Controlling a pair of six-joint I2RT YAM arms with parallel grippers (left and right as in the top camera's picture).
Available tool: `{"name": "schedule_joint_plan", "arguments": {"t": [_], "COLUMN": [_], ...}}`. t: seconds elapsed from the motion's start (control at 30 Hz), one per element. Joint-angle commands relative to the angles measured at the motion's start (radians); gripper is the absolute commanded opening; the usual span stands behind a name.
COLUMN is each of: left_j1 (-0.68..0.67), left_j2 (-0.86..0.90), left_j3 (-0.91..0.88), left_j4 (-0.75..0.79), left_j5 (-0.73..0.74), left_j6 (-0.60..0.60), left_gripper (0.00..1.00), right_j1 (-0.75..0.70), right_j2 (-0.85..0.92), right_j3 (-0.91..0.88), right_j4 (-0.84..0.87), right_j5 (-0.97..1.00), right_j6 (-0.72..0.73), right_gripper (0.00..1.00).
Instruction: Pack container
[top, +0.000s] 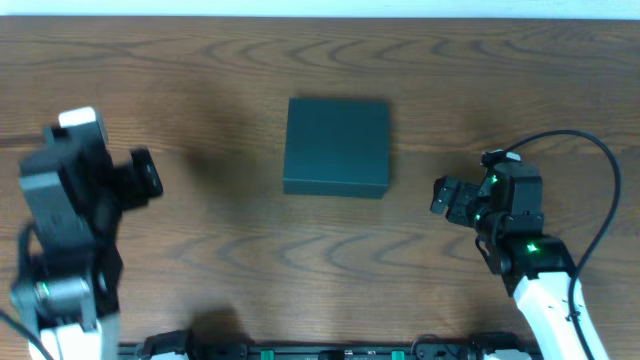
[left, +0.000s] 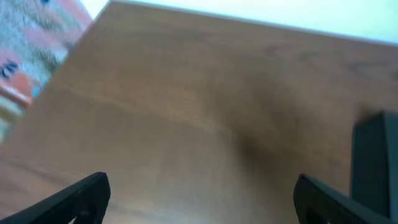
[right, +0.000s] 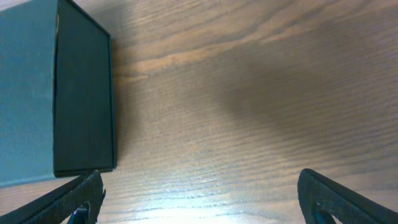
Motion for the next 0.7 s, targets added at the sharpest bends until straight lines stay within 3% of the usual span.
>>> {"name": "schedule_joint_plan", "arguments": {"t": [0.0, 0.3, 0.67], "left_j1": [0.011, 0.009, -0.010], "left_j2": [-0.135, -0.483, -0.684], "left_j3": [-0.173, -0.602, -0.806], "left_j4": [0.043, 0.161, 0.175], "left_j5": [0.040, 0.057, 0.121], "left_j6": [0.000, -0.198, -0.203], "left_gripper": [0.95, 0.95, 0.95], "right_j1": [-0.003, -0.003, -0.003], "right_j2": [-0.006, -0.006, -0.006], "right_j3": [0.009, 0.009, 0.009], "right_j4": [0.001, 0.001, 0.001], "right_j5": [0.010, 0.010, 0.010], "right_j6": [-0.007, -0.007, -0.007], "right_gripper": [0.99, 0.99, 0.99]}}
